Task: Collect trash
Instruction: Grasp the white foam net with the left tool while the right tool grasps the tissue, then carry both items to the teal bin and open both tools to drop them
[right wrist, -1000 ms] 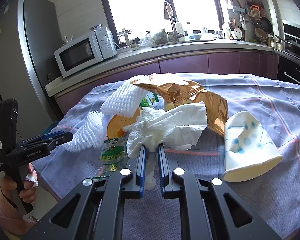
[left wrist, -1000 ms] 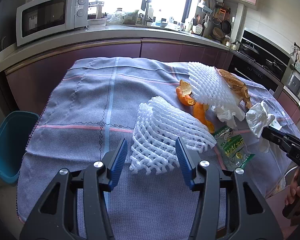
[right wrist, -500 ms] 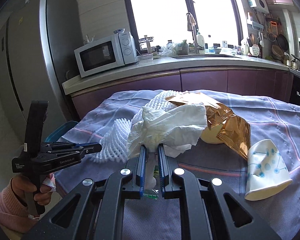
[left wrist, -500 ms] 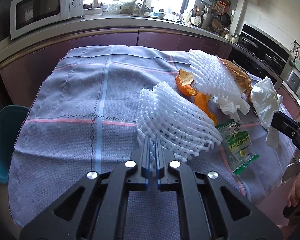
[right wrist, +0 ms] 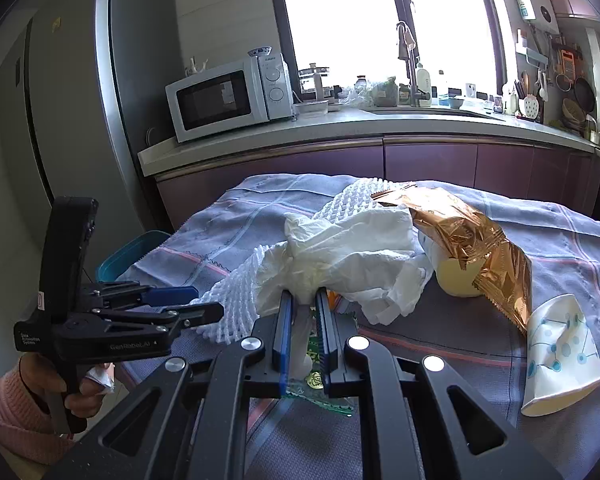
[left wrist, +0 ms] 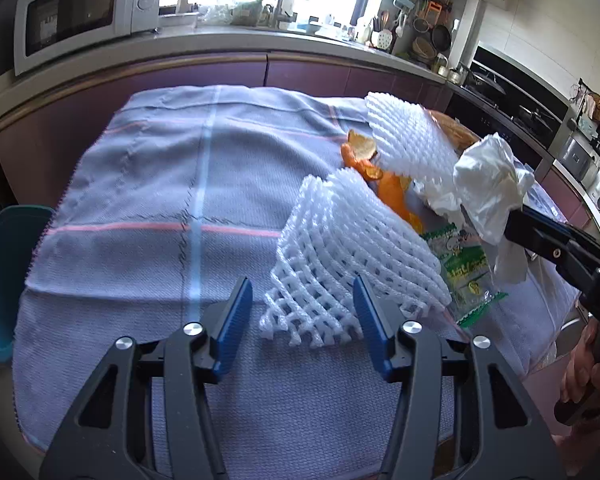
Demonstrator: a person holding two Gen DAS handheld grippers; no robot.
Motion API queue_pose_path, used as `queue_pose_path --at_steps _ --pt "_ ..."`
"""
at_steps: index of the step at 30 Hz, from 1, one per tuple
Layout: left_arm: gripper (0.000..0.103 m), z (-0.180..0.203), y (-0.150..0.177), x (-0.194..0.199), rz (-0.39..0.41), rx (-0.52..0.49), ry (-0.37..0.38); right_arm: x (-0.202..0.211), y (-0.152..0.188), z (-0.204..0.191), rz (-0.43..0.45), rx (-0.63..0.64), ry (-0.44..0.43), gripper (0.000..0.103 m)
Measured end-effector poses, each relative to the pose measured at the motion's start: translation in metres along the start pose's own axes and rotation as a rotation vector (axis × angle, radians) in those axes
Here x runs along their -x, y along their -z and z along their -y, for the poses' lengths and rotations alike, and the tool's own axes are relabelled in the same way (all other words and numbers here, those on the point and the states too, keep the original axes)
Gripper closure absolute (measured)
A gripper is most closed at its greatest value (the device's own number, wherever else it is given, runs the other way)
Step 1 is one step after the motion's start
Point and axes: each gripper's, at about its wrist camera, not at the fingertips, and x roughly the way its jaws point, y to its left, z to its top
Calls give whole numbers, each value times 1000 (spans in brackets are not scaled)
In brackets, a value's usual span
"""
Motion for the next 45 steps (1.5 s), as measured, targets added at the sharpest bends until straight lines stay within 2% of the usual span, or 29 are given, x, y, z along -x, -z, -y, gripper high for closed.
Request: queue_pose_path --at_steps 1,2,3,5,11,16,24,31,37,41,45 --pt "58 3 1 0 14 -14 -18 -2 -1 0 -3 1 0 93" --pt "75 7 2 -1 15 -26 -14 -2 -1 -1 -5 3 -1 93" --pt "85 9 4 -1 15 -25 2 -3 -1 -1 -7 6 -3 93" --pt "91 12 4 2 36 -40 -16 -5 -3 -4 -11 13 -8 93" --pt "92 -3 2 29 101 -13 -2 -12 -11 -20 -7 57 -47 93" --pt "92 -35 0 70 176 40 -45 -21 -24 -43 -2 112 -110 93" --pt "93 -108 -2 141 302 149 -191 -53 -53 -105 -16 223 -260 93" --pt "93 -182 0 181 363 259 -321 -102 -70 -170 -86 287 -411 93" --pt "93 -250 0 179 338 345 -406 -149 -79 -222 -172 339 -499 93" --pt "93 -289 2 162 299 397 -417 -181 -80 -251 -240 369 -530 93" --pt "92 -311 11 144 261 427 -422 -212 -79 -274 -312 391 -537 93"
